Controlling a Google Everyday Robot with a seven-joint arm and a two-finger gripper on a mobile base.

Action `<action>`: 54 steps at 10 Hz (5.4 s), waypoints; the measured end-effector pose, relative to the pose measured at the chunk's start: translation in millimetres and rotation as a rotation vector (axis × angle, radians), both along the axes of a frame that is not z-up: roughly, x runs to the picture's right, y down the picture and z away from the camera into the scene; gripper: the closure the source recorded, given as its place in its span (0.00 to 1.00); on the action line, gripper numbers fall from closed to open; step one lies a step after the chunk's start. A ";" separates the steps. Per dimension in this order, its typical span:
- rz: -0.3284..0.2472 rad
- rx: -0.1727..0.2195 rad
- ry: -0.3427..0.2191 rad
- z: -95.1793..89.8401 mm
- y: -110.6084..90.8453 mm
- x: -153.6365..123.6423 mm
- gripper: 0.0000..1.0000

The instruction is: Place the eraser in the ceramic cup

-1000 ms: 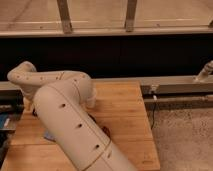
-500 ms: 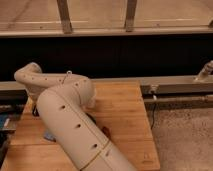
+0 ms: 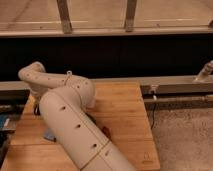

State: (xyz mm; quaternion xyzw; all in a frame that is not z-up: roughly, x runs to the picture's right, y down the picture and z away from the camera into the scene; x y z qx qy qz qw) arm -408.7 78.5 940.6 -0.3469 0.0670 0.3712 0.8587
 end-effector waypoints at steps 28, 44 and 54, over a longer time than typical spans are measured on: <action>-0.148 -0.104 -0.030 -9.7 4.6 -9.3 0.82; 0.232 0.346 -0.033 -123.7 -161.6 127.0 1.00; 0.333 0.375 -0.003 -140.4 -174.3 158.7 1.00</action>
